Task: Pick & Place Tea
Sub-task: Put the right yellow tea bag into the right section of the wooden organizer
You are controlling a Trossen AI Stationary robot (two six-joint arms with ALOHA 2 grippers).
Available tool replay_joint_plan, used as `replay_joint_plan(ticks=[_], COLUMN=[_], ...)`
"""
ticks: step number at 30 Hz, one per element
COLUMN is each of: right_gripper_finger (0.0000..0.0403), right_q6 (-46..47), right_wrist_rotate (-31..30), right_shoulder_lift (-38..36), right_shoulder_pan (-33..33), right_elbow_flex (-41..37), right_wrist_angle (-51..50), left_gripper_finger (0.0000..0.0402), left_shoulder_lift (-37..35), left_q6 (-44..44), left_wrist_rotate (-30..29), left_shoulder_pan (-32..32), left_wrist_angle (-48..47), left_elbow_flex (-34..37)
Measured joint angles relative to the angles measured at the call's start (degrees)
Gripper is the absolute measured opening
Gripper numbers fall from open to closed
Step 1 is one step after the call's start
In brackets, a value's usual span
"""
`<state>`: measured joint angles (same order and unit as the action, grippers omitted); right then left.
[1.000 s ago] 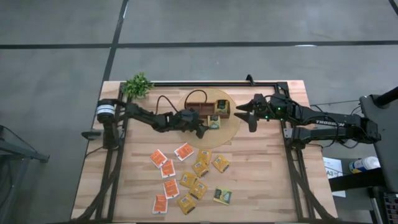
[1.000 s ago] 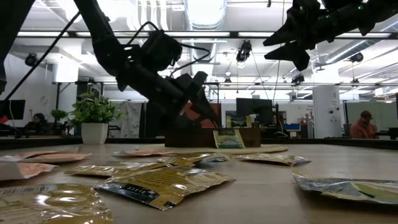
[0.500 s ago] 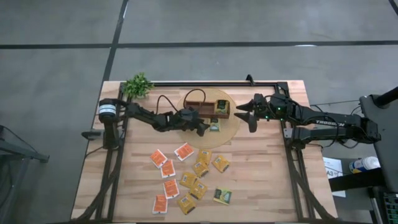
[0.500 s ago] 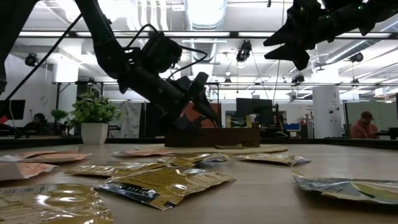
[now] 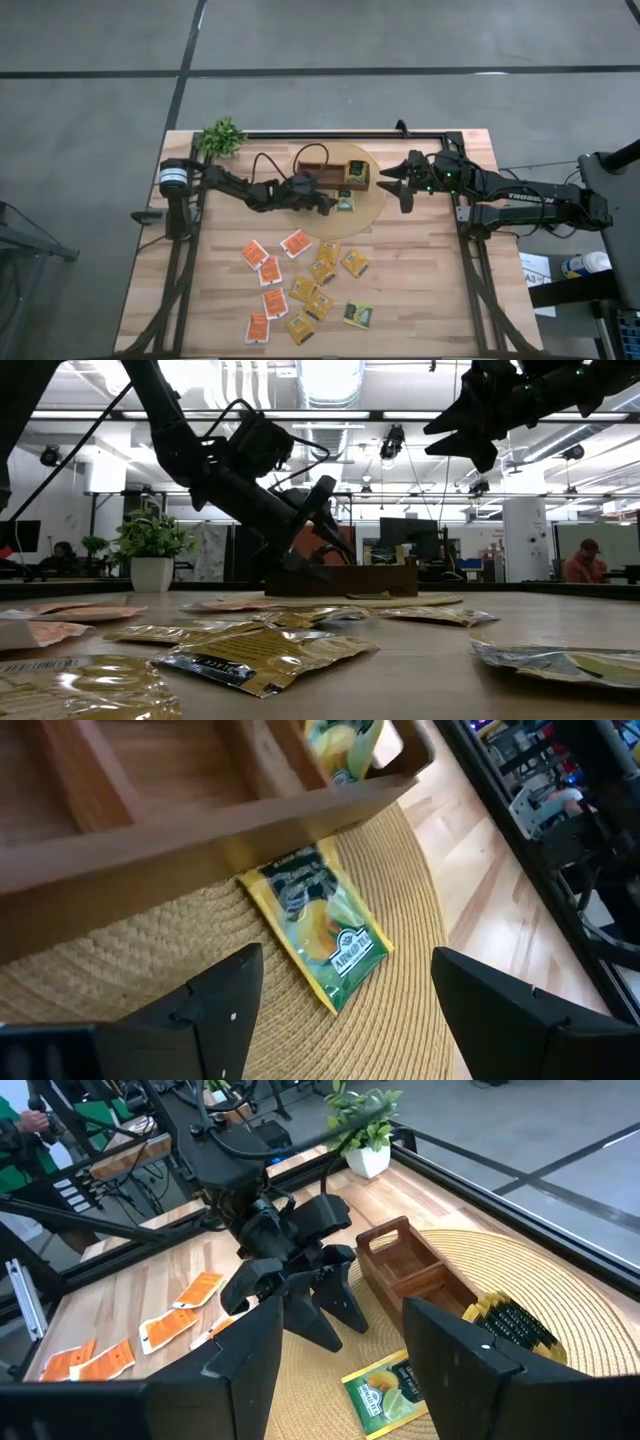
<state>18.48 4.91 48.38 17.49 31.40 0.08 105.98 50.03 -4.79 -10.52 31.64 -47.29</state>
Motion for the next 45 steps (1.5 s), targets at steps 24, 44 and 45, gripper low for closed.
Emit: replay_joint_plan(ticks=[24, 44, 45], right_gripper_finger=[0.0203, 0.0203, 0.0203], right_q6=[-1.99, 0.87, 0.85], right_wrist_rotate=[-0.12, -0.57, -0.57], right_shoulder_lift=[0.02, 0.06, 0.07], right_shoulder_pan=[0.00, -0.02, -0.02], right_elbow_flex=[0.00, 0.00, 0.00], right_wrist_angle=[0.17, 0.17, 0.17], left_gripper_finger=[0.0284, 0.0284, 0.0284], left_shoulder_lift=[1.37, 18.32, 18.57], left_q6=[14.78, 7.28, 7.17], left_wrist_rotate=[2.90, 5.82, 5.43], left_shoulder_pan=[0.74, 0.63, 0.63], left_wrist_angle=[-35.34, -73.79, -74.71], left_elbow_flex=[-20.26, -54.18, -55.00])
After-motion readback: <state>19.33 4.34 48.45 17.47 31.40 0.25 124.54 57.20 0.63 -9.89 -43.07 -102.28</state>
